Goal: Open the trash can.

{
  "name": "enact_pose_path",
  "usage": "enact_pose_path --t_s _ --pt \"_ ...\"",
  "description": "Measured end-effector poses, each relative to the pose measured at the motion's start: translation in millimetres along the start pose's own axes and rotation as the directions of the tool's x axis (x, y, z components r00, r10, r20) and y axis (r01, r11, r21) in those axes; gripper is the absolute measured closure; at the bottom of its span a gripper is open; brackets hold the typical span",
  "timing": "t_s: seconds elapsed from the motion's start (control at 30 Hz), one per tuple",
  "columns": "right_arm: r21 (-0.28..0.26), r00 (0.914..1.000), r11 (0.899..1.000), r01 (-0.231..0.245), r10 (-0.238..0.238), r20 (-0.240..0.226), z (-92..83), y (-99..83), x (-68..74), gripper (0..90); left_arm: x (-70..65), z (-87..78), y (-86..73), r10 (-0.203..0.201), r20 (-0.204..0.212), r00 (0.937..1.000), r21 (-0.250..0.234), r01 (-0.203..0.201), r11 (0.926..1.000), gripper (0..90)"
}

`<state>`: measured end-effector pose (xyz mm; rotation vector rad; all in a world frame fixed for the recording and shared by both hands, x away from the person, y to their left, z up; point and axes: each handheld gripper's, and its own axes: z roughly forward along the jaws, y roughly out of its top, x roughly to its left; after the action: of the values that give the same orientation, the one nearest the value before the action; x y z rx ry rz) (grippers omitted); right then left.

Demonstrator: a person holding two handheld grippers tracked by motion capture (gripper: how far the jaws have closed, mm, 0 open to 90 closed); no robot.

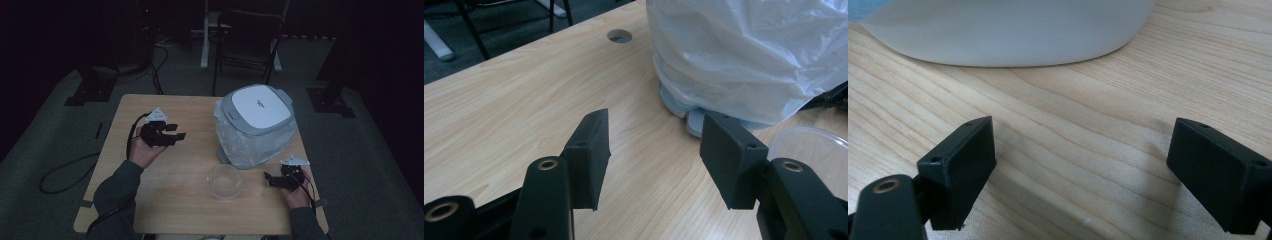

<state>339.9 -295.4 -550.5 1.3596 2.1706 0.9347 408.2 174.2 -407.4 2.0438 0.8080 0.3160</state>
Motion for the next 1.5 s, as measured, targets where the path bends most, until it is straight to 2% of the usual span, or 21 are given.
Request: enact_pose_path --t_s 0.5,1.5 --pt "0.000 1.0000 1.000 0.000 0.000 0.000 0.0 0.0 0.0 11.3 -3.0 -2.5 19.7 0.018 0.010 0.9998 -0.017 -0.018 0.9997 46.6" --pt "0.000 1.0000 1.000 0.000 0.000 0.000 0.0 0.0 0.0 11.3 -13.2 2.9 43.4 0.040 0.064 0.9972 -0.045 -0.037 0.9983 47.4"
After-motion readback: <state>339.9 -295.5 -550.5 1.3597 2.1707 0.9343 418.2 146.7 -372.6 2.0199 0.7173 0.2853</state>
